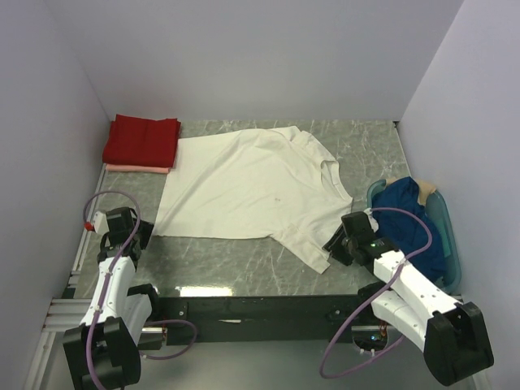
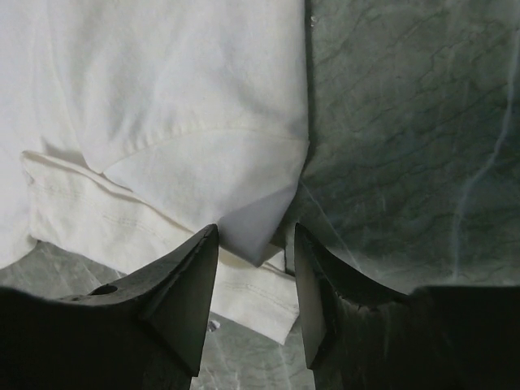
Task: Fold and stack the t-shirts
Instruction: Flatten the tshirt out
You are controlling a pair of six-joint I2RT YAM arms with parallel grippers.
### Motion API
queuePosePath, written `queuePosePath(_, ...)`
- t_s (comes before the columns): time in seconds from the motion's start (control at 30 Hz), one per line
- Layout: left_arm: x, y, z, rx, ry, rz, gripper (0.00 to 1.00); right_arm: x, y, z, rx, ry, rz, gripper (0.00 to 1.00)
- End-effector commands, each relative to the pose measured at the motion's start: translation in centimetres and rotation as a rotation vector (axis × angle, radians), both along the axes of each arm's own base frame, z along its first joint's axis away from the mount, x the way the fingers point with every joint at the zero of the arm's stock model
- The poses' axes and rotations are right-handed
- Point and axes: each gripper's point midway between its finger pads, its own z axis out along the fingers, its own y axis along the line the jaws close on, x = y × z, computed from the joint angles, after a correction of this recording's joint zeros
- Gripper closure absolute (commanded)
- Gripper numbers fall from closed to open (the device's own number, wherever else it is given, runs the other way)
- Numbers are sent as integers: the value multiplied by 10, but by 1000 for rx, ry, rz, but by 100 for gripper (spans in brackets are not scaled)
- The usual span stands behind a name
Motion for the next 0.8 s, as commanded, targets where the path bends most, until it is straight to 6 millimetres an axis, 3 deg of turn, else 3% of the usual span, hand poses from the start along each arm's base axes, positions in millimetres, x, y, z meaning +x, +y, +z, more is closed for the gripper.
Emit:
queuePosePath(0.0,4,1,4,13,-25,-13,59,4,8,1,50,-14,-10,50)
queuePosePath(0.17,5,-1,0,5,-22,-18,59,5,2,2,41,-35,-44,55)
queuePosePath(0.27,4,-2,-2,5,-16,-22,65,8,-3,10,9,-48,-52,64)
queuePosePath(0.33,4,-2,-2,3,-16,-25,73,14,-10,22,-29,-81,-68,82)
queuePosePath(0.43,3,-3,-4,2,-11,-29,80,15,-21,33,-74,-106,-88,100)
queuePosePath(0.77,-2,-7,-14,-4,10,-46,97,4,-33,48,-90,-117,-102,100)
